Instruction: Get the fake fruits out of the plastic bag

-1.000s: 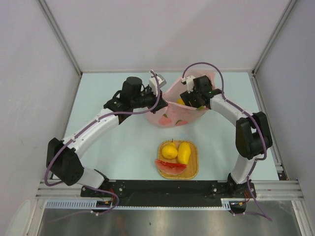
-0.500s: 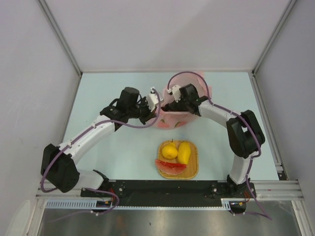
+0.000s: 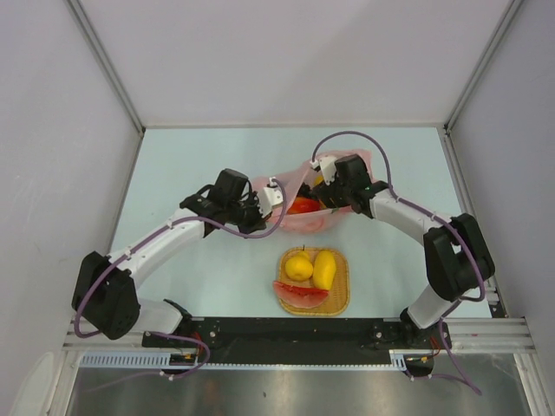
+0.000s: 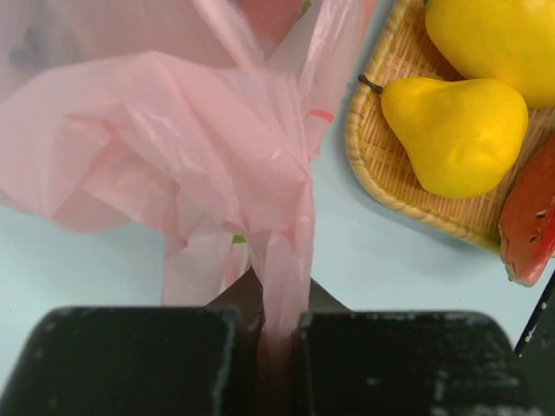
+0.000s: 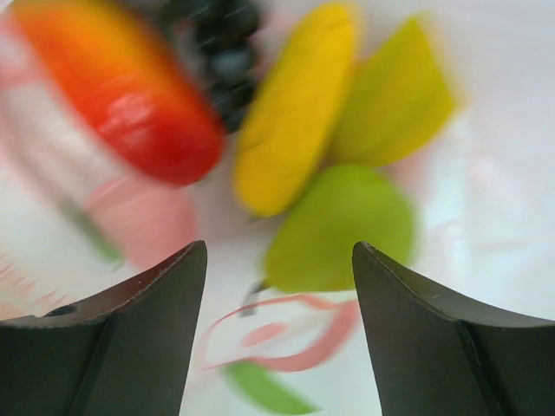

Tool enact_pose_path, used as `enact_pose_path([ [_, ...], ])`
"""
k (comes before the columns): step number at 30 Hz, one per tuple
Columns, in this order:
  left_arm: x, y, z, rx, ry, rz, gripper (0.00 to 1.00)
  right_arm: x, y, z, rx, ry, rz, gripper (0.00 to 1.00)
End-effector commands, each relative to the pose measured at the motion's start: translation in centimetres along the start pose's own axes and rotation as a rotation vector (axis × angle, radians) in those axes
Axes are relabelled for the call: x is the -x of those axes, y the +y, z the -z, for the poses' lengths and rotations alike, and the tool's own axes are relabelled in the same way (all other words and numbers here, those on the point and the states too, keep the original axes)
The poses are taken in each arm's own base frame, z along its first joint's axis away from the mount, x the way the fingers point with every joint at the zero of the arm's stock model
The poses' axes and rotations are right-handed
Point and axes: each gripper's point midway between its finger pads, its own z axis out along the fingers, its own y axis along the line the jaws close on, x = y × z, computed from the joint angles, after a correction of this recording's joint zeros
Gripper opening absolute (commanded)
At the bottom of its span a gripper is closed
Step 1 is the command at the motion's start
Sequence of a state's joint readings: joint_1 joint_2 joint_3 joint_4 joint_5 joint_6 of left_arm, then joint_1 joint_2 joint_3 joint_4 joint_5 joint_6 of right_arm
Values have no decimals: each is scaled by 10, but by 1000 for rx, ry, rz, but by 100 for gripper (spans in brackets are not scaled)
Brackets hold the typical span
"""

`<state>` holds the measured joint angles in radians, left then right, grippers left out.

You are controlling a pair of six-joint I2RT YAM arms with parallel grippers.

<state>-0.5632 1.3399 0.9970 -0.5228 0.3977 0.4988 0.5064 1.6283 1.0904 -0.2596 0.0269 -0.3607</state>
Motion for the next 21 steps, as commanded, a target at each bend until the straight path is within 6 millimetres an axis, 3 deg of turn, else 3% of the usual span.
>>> enact_pose_path([
  [1, 8, 8, -6, 10, -18, -24, 0, 44, -35, -11, -107, -138, -31, 73],
  [9, 11, 14, -7, 48, -30, -27, 0, 40, -32, -47, -74, -86, -90, 81],
  [18, 24, 20, -7, 58, -56, -16, 0, 13, -19, -94, -29, 28, -99, 82],
  [20, 25, 21, -7, 60, -62, -16, 0, 13, -22, -102, -38, 20, -101, 80],
  [21, 26, 21, -7, 62, -64, -15, 0, 17, -24, -104, -40, 9, -99, 70],
])
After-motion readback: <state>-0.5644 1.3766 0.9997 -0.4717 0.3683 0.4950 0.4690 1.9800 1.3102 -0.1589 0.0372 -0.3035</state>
